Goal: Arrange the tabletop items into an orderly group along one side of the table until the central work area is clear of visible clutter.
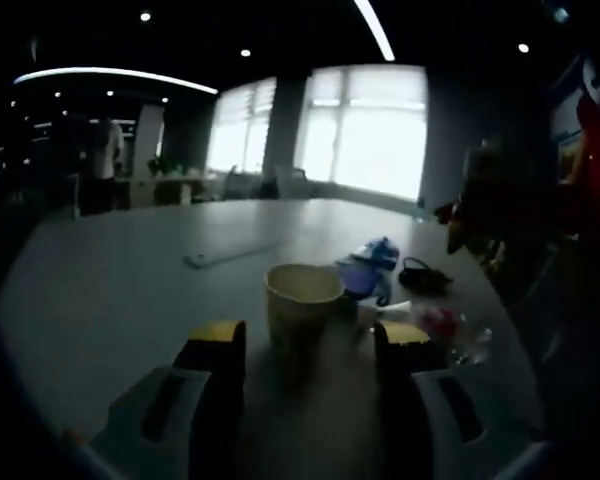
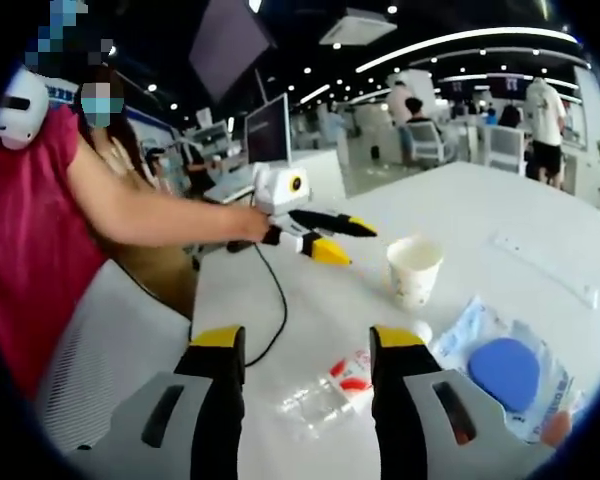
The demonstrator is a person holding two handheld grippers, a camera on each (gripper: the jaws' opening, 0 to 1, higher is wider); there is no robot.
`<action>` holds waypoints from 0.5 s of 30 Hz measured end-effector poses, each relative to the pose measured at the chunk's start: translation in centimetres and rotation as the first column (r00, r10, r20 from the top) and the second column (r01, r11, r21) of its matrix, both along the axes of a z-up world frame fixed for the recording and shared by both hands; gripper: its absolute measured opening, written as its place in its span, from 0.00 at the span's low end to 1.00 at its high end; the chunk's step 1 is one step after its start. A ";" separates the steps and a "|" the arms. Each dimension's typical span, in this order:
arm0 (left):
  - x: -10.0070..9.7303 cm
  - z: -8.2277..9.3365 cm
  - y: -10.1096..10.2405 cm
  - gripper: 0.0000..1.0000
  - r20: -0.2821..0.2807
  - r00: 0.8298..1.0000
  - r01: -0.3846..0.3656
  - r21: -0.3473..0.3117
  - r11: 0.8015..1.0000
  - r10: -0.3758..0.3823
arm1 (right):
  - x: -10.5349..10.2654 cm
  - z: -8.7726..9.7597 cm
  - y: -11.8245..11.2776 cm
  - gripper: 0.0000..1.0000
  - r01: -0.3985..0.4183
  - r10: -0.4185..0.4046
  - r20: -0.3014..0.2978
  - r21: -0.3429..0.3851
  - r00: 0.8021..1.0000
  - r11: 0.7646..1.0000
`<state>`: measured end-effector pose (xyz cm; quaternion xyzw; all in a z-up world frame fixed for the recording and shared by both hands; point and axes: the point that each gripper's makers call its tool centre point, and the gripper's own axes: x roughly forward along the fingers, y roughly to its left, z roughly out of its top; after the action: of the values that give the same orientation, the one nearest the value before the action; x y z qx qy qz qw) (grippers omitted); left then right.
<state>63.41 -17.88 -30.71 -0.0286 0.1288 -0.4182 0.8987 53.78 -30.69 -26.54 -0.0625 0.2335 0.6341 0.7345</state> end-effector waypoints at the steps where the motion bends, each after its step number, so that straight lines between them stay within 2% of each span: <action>1: -0.3 0.1 0.0 0.51 -0.002 1.000 -0.009 -0.002 1.000 0.009 | -0.1 0.1 0.0 0.51 0.001 -0.001 0.001 0.002 1.000 1.000; 7: -2.3 0.6 -0.6 0.53 -0.013 1.000 -0.024 -0.006 1.000 0.024 | -0.6 0.2 -0.4 0.51 0.008 -0.008 0.008 0.002 1.000 1.000; 15: -5.4 1.5 -2.2 0.54 -0.022 1.000 0.004 0.018 1.000 -0.004 | -1.7 -1.2 -2.0 0.51 0.030 -0.029 0.013 -0.042 0.999 0.999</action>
<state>58.03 -20.08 -29.18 -0.0248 0.1426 -0.4185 0.8966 52.12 -32.72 -27.72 -0.0785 0.2435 0.6177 0.7437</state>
